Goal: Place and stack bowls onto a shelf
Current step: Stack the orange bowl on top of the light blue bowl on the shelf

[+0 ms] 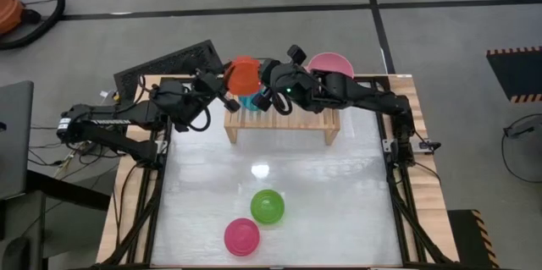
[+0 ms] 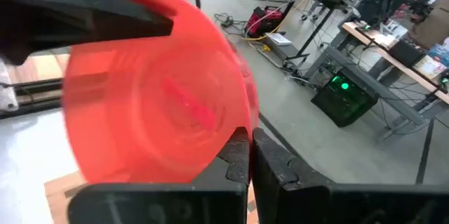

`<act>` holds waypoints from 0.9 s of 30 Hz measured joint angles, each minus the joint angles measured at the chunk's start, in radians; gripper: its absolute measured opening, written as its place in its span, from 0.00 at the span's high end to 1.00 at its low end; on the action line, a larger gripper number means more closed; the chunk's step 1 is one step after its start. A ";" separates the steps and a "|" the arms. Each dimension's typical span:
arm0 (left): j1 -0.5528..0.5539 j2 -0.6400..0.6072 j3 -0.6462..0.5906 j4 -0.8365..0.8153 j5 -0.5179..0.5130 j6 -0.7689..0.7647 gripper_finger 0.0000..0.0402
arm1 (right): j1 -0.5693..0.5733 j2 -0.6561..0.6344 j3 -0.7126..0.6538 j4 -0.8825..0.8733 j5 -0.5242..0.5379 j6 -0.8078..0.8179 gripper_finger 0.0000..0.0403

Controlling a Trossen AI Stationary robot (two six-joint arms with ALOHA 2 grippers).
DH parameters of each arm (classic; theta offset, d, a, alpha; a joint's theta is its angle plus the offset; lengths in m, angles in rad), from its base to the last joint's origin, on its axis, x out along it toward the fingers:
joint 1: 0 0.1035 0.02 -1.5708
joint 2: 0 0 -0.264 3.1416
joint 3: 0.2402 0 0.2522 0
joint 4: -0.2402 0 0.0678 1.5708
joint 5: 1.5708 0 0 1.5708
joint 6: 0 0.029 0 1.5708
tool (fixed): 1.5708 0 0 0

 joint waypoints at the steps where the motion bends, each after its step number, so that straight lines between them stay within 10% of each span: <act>1: 0.000 -0.001 0.003 0.000 0.017 0.006 0.88 | 0.000 0.000 0.000 0.000 -0.018 -0.002 0.94; 12: -0.005 0.001 0.082 -0.035 0.043 0.103 0.52 | -0.013 0.002 0.001 0.000 -0.073 -0.012 0.94; 27: -0.002 -0.122 0.105 -0.037 0.004 0.040 0.43 | -0.156 0.003 0.002 -0.024 -0.275 0.004 0.94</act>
